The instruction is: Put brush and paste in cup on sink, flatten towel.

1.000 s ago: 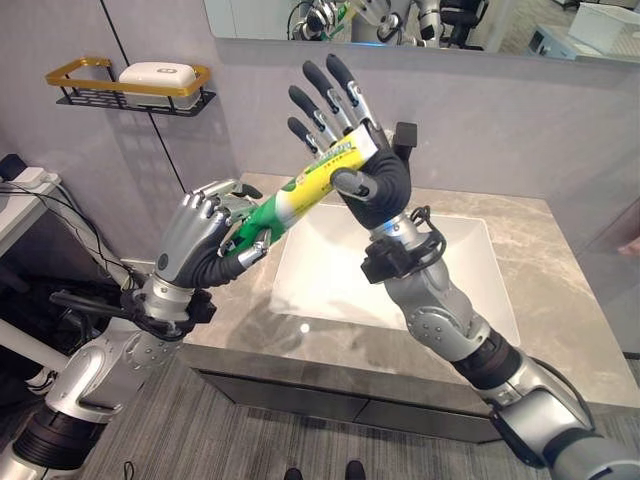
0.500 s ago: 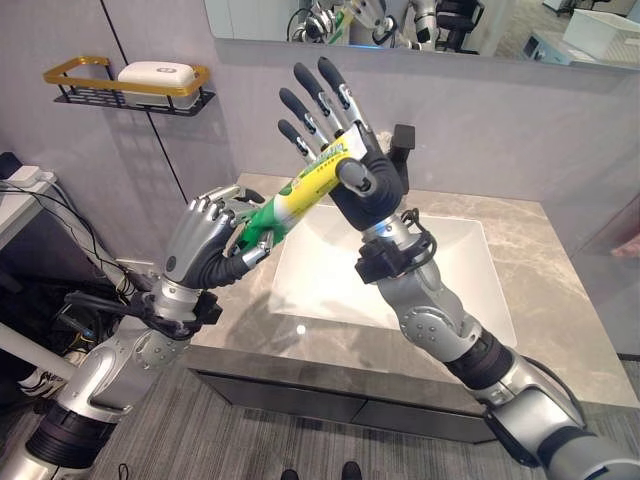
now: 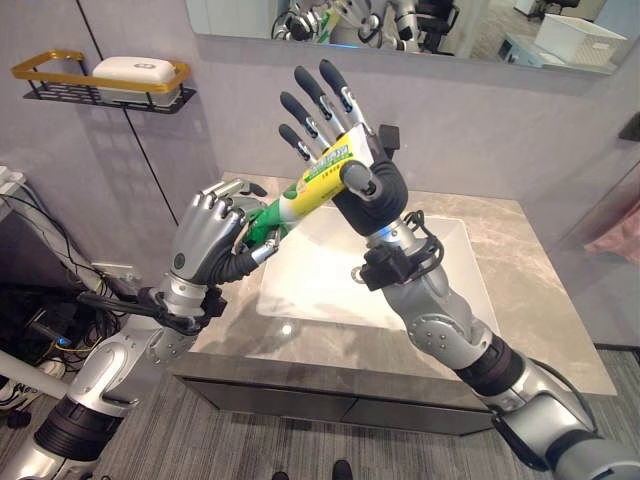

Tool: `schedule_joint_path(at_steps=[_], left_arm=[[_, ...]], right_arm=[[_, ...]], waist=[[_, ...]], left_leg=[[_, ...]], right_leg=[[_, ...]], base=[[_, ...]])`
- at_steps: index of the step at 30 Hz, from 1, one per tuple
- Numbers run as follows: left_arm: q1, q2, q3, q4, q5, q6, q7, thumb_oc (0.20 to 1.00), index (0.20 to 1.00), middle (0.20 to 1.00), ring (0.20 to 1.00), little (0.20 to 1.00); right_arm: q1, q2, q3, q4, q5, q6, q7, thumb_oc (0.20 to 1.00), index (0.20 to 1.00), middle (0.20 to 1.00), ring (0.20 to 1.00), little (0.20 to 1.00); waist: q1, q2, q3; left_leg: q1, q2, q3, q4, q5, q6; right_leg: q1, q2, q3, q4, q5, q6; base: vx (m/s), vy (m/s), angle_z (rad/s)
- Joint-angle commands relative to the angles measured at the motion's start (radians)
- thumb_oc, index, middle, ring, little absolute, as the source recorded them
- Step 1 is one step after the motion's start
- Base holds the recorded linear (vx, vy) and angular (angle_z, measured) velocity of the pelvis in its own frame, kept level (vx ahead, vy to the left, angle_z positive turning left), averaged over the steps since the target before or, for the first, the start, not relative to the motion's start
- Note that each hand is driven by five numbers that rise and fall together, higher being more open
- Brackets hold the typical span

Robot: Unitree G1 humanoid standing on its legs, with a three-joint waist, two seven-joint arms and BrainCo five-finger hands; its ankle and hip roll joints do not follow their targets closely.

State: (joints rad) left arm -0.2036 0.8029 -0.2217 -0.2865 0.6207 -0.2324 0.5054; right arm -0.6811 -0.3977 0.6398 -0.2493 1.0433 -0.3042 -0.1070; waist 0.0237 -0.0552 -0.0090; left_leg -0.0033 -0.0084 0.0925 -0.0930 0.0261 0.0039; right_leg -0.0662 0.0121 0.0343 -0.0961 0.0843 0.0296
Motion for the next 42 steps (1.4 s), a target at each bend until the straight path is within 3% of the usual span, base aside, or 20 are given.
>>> schedule_joint_path(at_steps=[1,16,17,18,19,20,33,34,35,36,42], left_arm=[[-0.125,0.043,-0.011,0.035,0.02,0.066,0.076,0.2,0.2,0.2,0.2,0.2],[-0.146,0.01,-0.045,0.066,0.064,0.106,0.117,0.2,0.2,0.2,0.2,0.2],[-0.154,0.007,-0.053,0.076,0.07,0.11,0.123,0.2,0.2,0.2,0.2,0.2],[-0.158,0.007,-0.057,0.078,0.07,0.11,0.125,0.2,0.2,0.2,0.2,0.2],[-0.159,0.007,-0.057,0.079,0.07,0.11,0.126,0.2,0.2,0.2,0.2,0.2],[-0.159,0.009,-0.061,0.08,0.071,0.109,0.126,0.2,0.2,0.2,0.2,0.2],[-0.141,-0.008,-0.028,0.053,0.071,0.121,0.155,0.2,0.2,0.2,0.2,0.2],[-0.141,-0.009,-0.028,0.053,0.071,0.121,0.155,0.297,0.297,0.297,0.297,0.297],[-0.129,-0.02,-0.023,0.045,0.063,0.117,0.153,0.526,0.526,0.526,0.526,0.526],[-0.107,-0.033,-0.015,0.031,0.05,0.108,0.15,1.0,1.0,1.0,1.0,1.0],[-0.039,-0.143,-0.026,-0.013,-0.104,0.056,0.127,1.0,1.0,1.0,1.0,1.0]], right_arm=[[-0.039,0.031,0.02,-0.06,-0.076,-0.004,-0.02,1.0,1.0,1.0,1.0,1.0],[-0.026,0.081,0.026,-0.036,-0.134,0.011,-0.101,1.0,1.0,1.0,1.0,1.0],[-0.033,0.085,0.035,-0.04,-0.124,0.01,-0.096,0.611,0.611,0.611,0.611,0.611],[-0.038,0.084,0.037,-0.04,-0.116,0.009,-0.091,0.448,0.448,0.448,0.448,0.448],[-0.039,0.083,0.037,-0.04,-0.115,0.009,-0.09,0.235,0.235,0.235,0.235,0.235],[-0.045,0.083,0.047,-0.04,-0.094,0.007,-0.08,0.2,0.2,0.2,0.2,0.2],[-0.042,0.055,0.007,-0.103,-0.109,-0.035,-0.078,0.2,0.2,0.2,0.2,0.2],[-0.041,0.054,0.007,-0.104,-0.109,-0.034,-0.079,0.2,0.2,0.2,0.2,0.2],[-0.037,0.052,-0.011,-0.112,-0.126,-0.044,-0.081,0.2,0.2,0.2,0.2,0.2],[-0.022,0.06,-0.031,-0.115,-0.146,-0.051,-0.095,0.2,0.2,0.2,0.2,0.2],[0.002,0.144,-0.094,-0.069,-0.223,-0.091,-0.175,0.2,0.2,0.2,0.2,0.2]], waist=[[0.0,-0.033,-0.05],[-0.006,-0.03,-0.051],[-0.006,-0.029,-0.053],[-0.006,-0.03,-0.053],[-0.006,-0.031,-0.051],[-0.006,-0.031,-0.051],[-0.009,-0.033,-0.053],[-0.009,-0.033,-0.053],[-0.01,-0.032,-0.053],[-0.01,-0.03,-0.054],[-0.006,-0.027,-0.051]], left_leg=[[-0.004,0.07,-0.045,0.006,-0.016,-0.074],[-0.003,0.069,-0.039,0.006,-0.009,-0.072],[0.002,0.071,-0.038,0.006,-0.019,-0.072],[0.002,0.071,-0.038,0.006,-0.019,-0.072],[-0.003,0.07,-0.038,0.006,-0.009,-0.072],[-0.002,0.07,-0.037,0.006,-0.01,-0.072],[-0.002,0.072,-0.038,0.006,-0.012,-0.07],[-0.002,0.072,-0.038,0.006,-0.012,-0.07],[-0.001,0.071,-0.038,0.006,-0.012,-0.069],[-0.001,0.071,-0.038,0.006,-0.013,-0.068],[-0.001,0.07,-0.041,0.006,-0.014,-0.064]], right_leg=[[0.0,-0.148,0.009,0.01,0.005,0.123],[-0.005,-0.148,0.013,0.013,0.01,0.122],[0.0,-0.148,0.013,0.011,0.002,0.123],[0.0,-0.148,0.013,0.011,0.002,0.123],[-0.005,-0.149,0.014,0.012,0.011,0.122],[-0.005,-0.148,0.015,0.012,0.011,0.122],[-0.004,-0.147,0.012,0.013,0.008,0.121],[-0.004,-0.147,0.012,0.013,0.008,0.121],[-0.004,-0.146,0.013,0.013,0.008,0.122],[-0.004,-0.146,0.014,0.013,0.007,0.122],[-0.001,-0.149,0.009,0.013,0.006,0.121]], base=[[0.0,0.0,0.0],[0.0,0.001,0.0],[0.0,0.0,0.0],[0.0,0.0,0.0],[-0.04,-0.005,-0.01],[-0.04,-0.004,-0.01],[0.0,0.0,0.0],[0.0,0.0,0.0],[0.0,0.0,0.0],[0.0,0.0,0.0],[0.01,0.0,0.0]])
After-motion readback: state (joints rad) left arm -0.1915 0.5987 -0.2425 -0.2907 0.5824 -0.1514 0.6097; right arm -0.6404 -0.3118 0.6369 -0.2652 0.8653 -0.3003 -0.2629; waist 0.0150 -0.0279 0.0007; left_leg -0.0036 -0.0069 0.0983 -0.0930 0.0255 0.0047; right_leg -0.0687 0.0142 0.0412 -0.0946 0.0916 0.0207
